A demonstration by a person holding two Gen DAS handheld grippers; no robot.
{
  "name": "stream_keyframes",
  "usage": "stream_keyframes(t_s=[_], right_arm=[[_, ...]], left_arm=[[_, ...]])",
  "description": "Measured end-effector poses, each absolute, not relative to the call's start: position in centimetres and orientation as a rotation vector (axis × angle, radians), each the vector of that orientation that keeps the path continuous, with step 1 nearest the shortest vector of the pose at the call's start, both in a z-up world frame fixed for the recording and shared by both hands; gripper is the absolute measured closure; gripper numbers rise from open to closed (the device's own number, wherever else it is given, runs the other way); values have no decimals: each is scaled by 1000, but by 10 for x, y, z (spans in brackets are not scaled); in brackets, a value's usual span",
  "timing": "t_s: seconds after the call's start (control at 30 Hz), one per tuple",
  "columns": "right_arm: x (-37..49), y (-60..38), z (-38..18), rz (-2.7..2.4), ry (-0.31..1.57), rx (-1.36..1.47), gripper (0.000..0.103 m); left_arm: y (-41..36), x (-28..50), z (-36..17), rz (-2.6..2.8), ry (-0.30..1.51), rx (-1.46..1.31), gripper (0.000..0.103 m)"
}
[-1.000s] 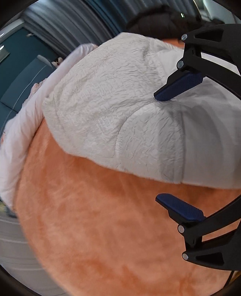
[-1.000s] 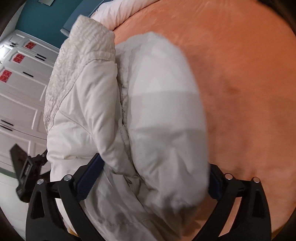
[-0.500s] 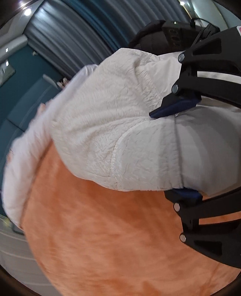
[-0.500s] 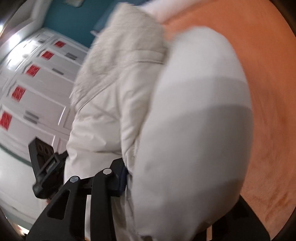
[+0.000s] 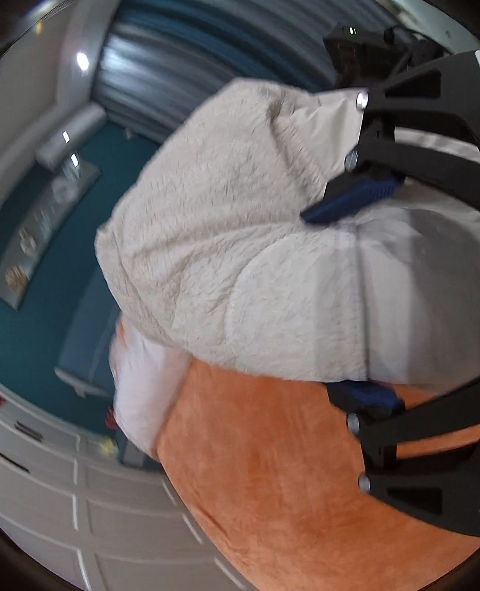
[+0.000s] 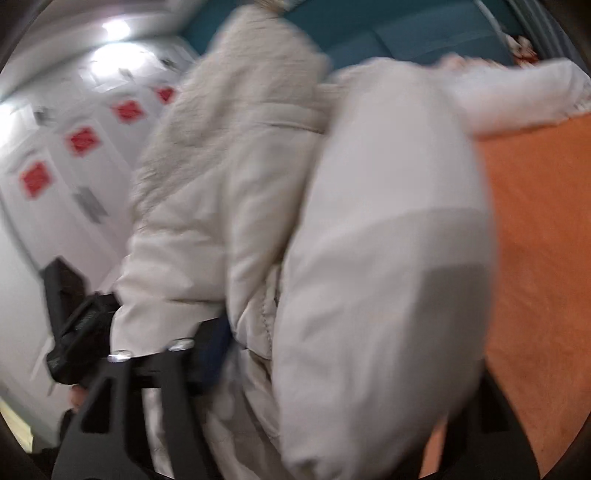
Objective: Fold large clothes
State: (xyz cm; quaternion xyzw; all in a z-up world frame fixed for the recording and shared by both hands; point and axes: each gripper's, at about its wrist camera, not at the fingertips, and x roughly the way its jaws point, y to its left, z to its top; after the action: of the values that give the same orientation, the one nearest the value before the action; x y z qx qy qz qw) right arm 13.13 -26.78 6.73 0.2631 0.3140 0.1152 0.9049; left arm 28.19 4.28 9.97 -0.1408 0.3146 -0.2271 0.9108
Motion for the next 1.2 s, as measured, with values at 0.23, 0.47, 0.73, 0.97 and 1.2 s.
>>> stream_keyframes(t_s=[0.23, 0.47, 0.73, 0.97, 1.2], right_arm=[[81, -283, 22, 30, 727, 535, 66], [121, -197, 49, 72, 735, 181, 84], [115, -201, -60, -9, 1027, 148, 89], [65, -193, -1, -21, 881, 144, 84], [14, -182, 62, -119, 682, 73, 34]], left_arm=[[58, 266, 33, -232, 761, 14, 37], [35, 262, 35, -186, 793, 15, 35], [45, 271, -28, -64, 913, 110, 31], [42, 236, -2, -29, 866, 118, 30], [29, 198, 32, -7, 785, 135, 17]])
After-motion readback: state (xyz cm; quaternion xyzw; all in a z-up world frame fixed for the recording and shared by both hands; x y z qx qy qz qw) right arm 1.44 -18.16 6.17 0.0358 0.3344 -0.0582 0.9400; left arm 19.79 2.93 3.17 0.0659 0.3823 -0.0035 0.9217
